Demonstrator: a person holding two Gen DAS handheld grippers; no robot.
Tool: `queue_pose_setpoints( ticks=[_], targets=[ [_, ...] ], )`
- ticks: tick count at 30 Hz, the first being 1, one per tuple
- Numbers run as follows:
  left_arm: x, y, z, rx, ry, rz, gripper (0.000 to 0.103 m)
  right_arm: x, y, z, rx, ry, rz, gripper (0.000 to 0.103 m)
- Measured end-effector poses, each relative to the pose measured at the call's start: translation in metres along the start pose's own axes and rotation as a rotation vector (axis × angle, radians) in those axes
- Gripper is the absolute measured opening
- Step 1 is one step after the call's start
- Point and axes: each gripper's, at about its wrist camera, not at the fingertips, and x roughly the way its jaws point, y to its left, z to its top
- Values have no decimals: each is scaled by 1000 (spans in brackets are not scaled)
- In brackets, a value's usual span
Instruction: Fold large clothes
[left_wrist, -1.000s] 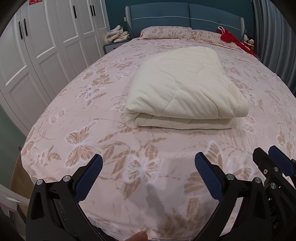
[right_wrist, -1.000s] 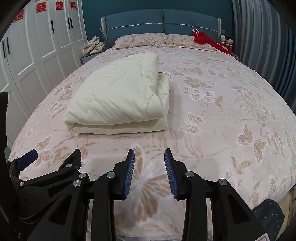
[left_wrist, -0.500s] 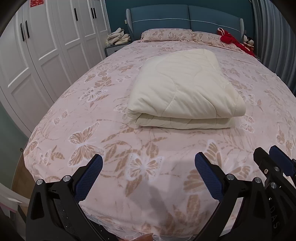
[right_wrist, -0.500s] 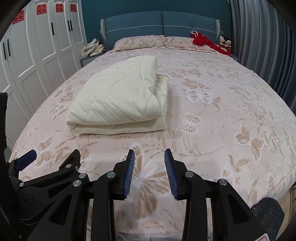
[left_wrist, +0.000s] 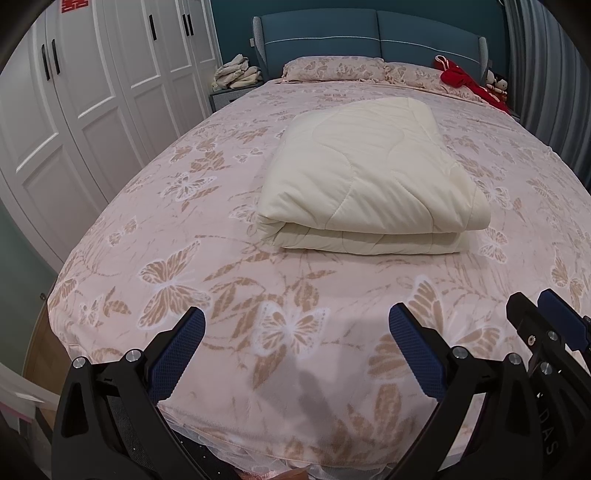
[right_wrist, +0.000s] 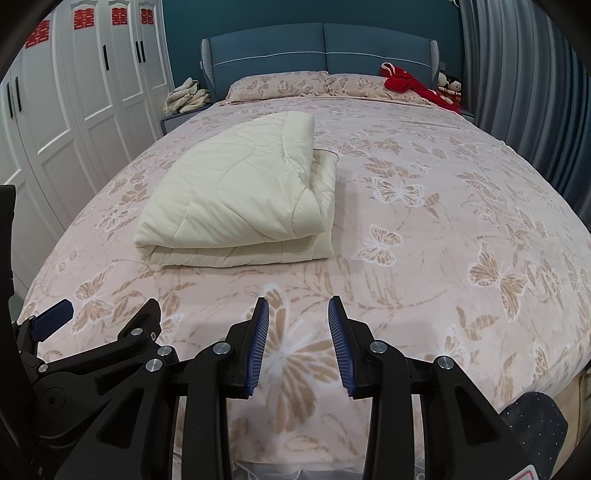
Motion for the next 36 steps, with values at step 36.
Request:
queue_pose_setpoints(
  ticks=[36],
  targets=[
    [7,4,-6,-40,64,-56,96,0,1,-5,5,10,-10,35]
  ],
)
